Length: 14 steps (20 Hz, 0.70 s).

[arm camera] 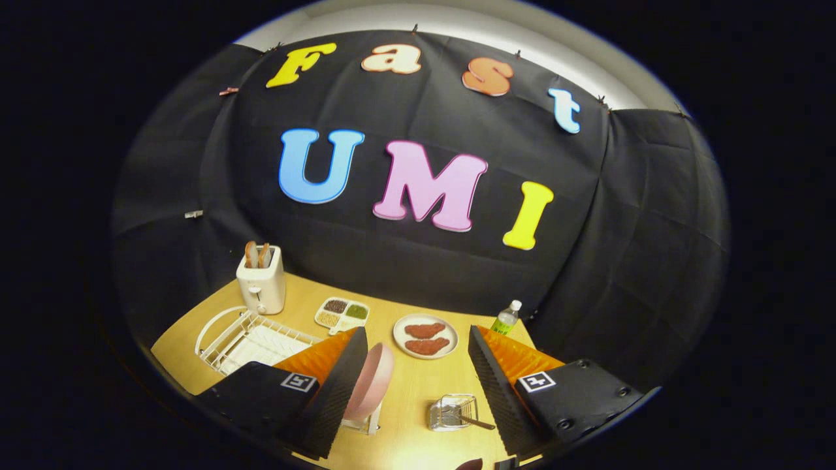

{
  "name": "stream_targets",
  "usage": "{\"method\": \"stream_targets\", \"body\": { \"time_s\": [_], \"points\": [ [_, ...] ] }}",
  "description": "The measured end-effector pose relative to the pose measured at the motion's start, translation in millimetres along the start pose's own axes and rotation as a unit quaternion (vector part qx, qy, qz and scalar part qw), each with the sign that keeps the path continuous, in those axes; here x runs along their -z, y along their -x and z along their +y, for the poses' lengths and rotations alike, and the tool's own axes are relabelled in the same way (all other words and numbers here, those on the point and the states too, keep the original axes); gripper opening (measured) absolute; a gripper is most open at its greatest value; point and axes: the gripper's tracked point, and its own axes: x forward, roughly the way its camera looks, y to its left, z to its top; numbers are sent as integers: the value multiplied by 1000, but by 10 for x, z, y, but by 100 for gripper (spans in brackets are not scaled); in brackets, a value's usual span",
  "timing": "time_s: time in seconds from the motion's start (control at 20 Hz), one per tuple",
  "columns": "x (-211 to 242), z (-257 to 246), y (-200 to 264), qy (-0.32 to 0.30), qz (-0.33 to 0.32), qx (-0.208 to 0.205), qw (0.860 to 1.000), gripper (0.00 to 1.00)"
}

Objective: Take the plate from the dish rack, then take the spoon from the basket and place it into the plate.

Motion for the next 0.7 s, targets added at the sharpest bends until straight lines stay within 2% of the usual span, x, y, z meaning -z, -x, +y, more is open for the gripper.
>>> {"method": "stream_targets", "body": {
  "time_s": [0.15,0.25,0.45,0.5,0.65,0.7],
  "points": [
    [372,162,-321,6,64,-1,998,93],
    [570,234,-482,11,101,1,995,86],
    [1036,318,-800,-16,173,18,985,79],
    [1125,365,-866,-25,186,20,982,72],
    [1391,442,-968,-36,217,30,975,65],
    [1467,405,-1012,-29,223,42,974,53]
  ]
}}
